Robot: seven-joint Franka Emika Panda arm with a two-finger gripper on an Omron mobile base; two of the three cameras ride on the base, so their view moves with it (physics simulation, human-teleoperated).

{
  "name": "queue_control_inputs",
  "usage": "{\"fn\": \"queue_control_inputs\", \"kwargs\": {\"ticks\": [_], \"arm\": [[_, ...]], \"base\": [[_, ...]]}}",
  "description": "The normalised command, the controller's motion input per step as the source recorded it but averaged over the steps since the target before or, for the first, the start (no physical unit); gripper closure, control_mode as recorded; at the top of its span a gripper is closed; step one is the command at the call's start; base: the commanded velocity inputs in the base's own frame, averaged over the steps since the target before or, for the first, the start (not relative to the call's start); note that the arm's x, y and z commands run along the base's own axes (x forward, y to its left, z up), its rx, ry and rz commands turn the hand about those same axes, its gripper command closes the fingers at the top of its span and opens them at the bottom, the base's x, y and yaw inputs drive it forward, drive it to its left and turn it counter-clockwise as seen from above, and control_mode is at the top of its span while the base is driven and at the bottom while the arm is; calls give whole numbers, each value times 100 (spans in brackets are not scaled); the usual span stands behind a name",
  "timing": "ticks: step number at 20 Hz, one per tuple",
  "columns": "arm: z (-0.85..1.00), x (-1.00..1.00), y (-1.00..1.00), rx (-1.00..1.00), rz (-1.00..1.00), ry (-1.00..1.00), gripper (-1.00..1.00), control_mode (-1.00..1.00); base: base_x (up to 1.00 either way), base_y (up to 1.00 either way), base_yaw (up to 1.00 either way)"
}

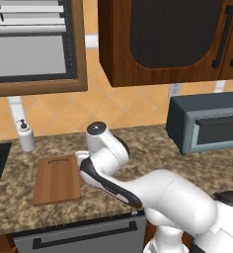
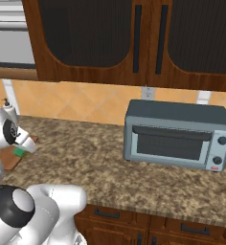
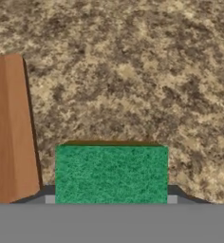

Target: Pick up the sponge from the counter and clean the cutting board by briefly scrubbing or pressing down on the cutting board. Once finished, release the sponge.

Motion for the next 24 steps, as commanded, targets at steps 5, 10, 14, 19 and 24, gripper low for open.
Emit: {"fn": "queue_control_inputs", "kwargs": {"ticks": [5, 10, 14, 19, 24], "arm": [[-8, -18, 79, -1, 8, -9, 100, -100], [0, -15, 72, -3, 17, -11, 100, -100], [0, -8, 45, 0, 19, -4, 100, -100], [-8, -26, 15, 4, 16, -7, 100, -100], [-21, -14, 31, 5, 11, -5, 100, -100]], "base": [[0, 0, 0], [0, 0, 0], [0, 0, 0], [0, 0, 0], [0, 0, 0]]}}
